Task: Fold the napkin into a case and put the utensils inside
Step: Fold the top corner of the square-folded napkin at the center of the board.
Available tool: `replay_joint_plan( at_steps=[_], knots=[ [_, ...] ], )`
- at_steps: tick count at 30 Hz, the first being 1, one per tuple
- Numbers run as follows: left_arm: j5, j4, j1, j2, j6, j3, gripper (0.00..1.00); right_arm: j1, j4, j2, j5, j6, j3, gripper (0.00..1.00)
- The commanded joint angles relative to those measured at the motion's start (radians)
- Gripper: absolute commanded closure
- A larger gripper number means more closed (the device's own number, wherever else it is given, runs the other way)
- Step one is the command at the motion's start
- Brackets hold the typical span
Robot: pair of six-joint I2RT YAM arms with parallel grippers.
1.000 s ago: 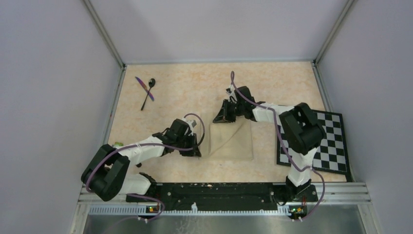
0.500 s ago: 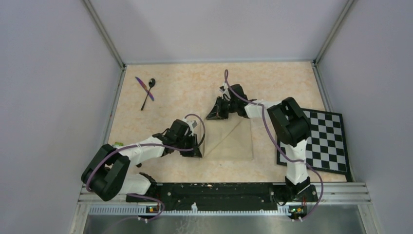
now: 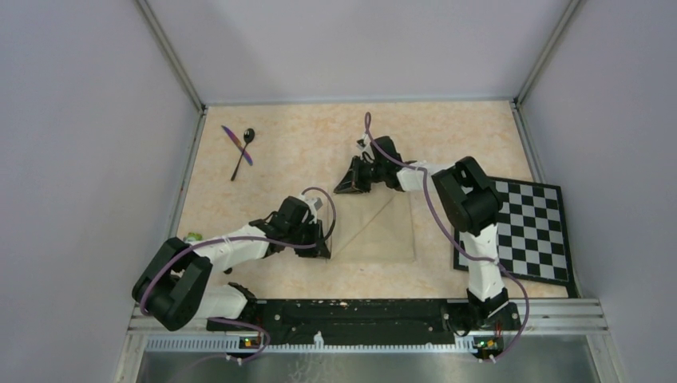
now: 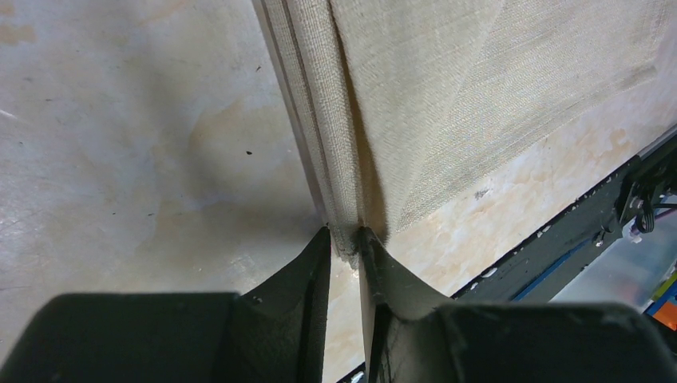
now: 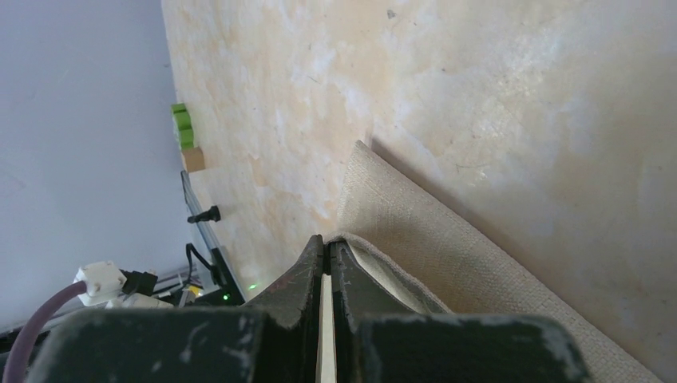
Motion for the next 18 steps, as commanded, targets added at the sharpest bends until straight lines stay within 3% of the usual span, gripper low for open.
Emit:
replay_joint_plan(
  at_steps=[1,18],
  knots=[
    [-0.043,-0.065,-0.007,-0.001,0.007,-0.040,0.75,0.011,0.031,0.025,0.001,-0.002,0.070,1.00],
    [-0.043,-0.059,-0.008,-0.015,-0.003,-0.052,0.76,0.011,-0.004,0.065,0.024,-0.016,0.123,1.00]
  ],
)
